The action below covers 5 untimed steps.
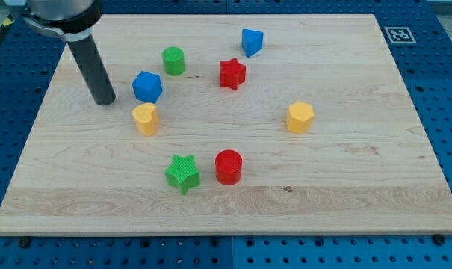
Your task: Move the blue cube into the green circle
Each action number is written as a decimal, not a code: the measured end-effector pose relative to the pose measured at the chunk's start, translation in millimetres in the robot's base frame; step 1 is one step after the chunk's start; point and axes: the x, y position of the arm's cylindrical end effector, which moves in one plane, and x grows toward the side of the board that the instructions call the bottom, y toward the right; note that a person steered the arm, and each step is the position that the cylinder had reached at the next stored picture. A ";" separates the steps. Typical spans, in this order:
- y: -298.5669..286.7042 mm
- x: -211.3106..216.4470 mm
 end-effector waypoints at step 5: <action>64.8 -10.1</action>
